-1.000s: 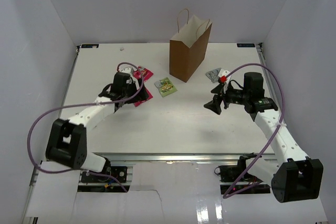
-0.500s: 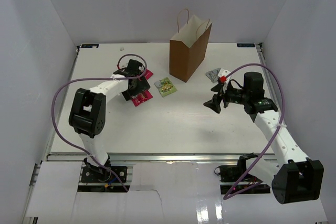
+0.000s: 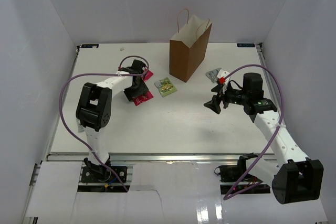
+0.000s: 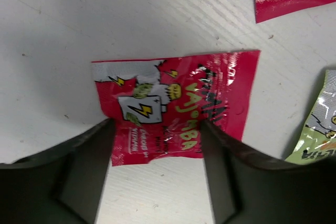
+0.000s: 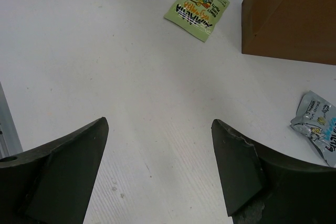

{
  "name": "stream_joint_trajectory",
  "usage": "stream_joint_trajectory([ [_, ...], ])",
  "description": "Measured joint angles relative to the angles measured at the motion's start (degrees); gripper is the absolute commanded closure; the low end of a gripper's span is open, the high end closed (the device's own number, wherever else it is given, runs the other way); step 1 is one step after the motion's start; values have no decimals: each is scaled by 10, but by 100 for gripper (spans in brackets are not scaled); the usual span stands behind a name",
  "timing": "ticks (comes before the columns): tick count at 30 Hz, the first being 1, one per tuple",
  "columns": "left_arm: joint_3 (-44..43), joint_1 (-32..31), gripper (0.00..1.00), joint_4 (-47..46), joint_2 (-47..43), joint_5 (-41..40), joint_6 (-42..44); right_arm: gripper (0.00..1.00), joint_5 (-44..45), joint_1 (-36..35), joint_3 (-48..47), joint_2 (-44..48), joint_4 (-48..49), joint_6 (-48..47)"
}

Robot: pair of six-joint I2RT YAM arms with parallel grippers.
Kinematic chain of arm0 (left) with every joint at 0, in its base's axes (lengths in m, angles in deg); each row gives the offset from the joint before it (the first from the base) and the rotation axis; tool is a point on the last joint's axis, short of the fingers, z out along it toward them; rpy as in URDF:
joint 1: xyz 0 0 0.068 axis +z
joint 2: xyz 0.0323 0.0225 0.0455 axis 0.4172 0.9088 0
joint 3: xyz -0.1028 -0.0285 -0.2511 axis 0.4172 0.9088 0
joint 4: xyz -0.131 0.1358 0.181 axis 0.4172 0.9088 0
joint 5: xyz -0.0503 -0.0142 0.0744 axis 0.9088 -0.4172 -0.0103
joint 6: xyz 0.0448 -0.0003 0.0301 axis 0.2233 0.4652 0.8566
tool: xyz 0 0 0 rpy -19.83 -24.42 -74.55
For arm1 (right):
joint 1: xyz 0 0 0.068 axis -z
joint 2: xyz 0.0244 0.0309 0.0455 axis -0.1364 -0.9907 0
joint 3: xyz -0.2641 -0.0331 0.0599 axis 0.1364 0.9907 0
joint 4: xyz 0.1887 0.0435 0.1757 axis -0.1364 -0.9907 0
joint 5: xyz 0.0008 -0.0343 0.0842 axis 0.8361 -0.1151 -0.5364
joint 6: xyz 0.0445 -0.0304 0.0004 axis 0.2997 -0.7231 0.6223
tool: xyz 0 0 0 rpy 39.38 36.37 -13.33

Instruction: Place the snacks into the paper bag

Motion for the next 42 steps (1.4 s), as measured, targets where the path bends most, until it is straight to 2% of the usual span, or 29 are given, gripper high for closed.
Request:
stream_joint_trajectory([
  [4,-5,0,40,5,7,-1,7,15,0,0,0,1,0,-1],
  [8,-5,0,61,3,7,2,13,15,0,0,0,4,0,-1],
  [11,-5,0,70,-1,7,7,23,15,0,0,0,7,0,-1],
  [15,-2,0,87,-8,4,12,38,15,0,0,0,9,0,-1],
  [18,7,0,94,-17,-5,17,53,15,-1,0,0,9,0,-1],
  [19,10,0,100,-21,-8,22,59,15,-1,0,0,9,0,-1],
  [25,45,-2,100,-59,-39,85,127,15,-2,0,0,9,0,-1],
  [30,82,-3,100,-99,-113,162,204,15,-3,0,0,9,0,-1],
  [37,82,-16,100,-179,-209,241,308,15,-3,0,0,9,0,-1],
  [42,45,-54,100,-218,-234,245,385,15,-3,0,0,9,0,-1],
])
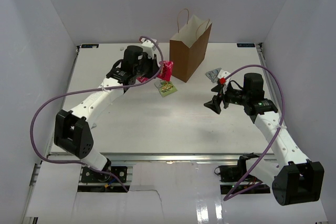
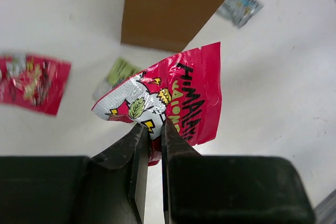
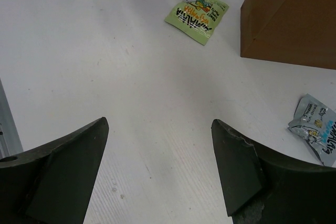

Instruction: Place the snacks into the paper bag

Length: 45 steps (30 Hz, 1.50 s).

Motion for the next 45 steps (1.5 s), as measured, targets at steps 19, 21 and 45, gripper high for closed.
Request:
stream_joint_trajectory([
  [19,-381,-84,100,-136,203,-161,68,15,-8,0,0,0,0,0],
  [21,-407,-89,100,-131,238,-168,67,15,-8,0,0,0,0,0],
  [45,-449,-109,27,-114,301,-194,57,15,0,0,8,-2,11,12],
])
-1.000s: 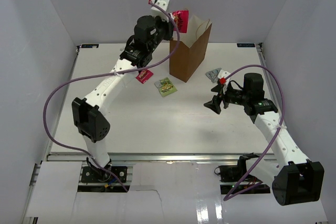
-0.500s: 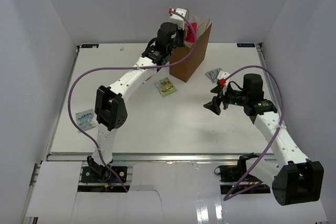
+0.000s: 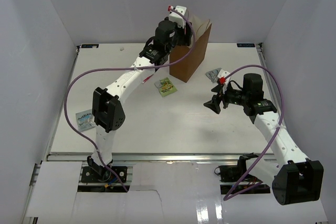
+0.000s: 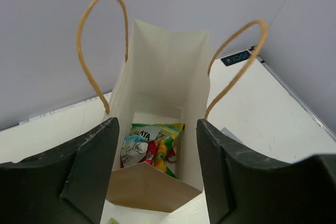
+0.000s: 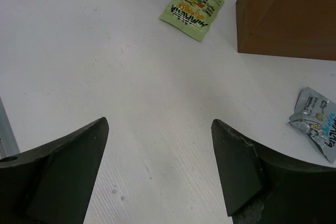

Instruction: Place the snacks into the paper bag

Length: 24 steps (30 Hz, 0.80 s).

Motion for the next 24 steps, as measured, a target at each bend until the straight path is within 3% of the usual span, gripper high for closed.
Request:
stream_joint_trajectory([
  [4,117,-1,18,-1,-104,31,16,15,62,0,5,-10,36,45],
  [6,243,0,2,-24,-206,58,26,15,114,-1,11,-21,60,78],
  [10,489,-2,2,-73,-435,108,38,13,237,-4,15,-71,108,158],
  [14,665,-2,2,-115,-600,123,57,9,346,-17,-25,-172,110,205],
  [18,753,-2,2,-112,-642,119,86,8,410,-27,-155,-330,87,216],
  [24,751,-2,2,-68,-595,119,105,7,464,-29,-340,-506,60,180],
])
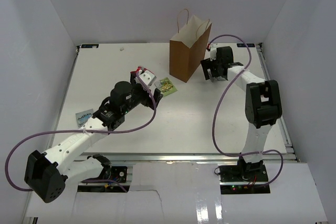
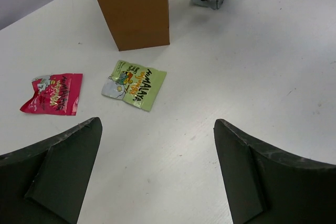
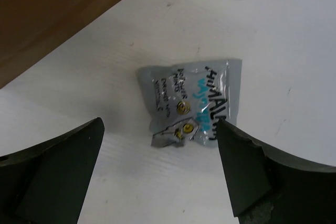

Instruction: Place the snacks into the paper bag

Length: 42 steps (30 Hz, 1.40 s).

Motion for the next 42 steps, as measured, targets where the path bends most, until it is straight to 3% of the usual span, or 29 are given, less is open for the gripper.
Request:
stream_joint_trajectory([
  [5,-11,0,2,17,1,1,6,7,10,0,-96,-92,-42,-57],
  [11,-15,0,2,21,-8,1,11,12,21,0,-142,-146,-78,-100],
  [27,-15,0,2,26,-9,-4,17,75,-71,57,-151,-153,-98,-120],
  [32,-15,0,2,26,-9,-5,19,90,-104,67,-115,-125,-100,-120],
  [42,-15,0,2,26,-10,-5,19,92,-269,69,62,93,-147,-185],
])
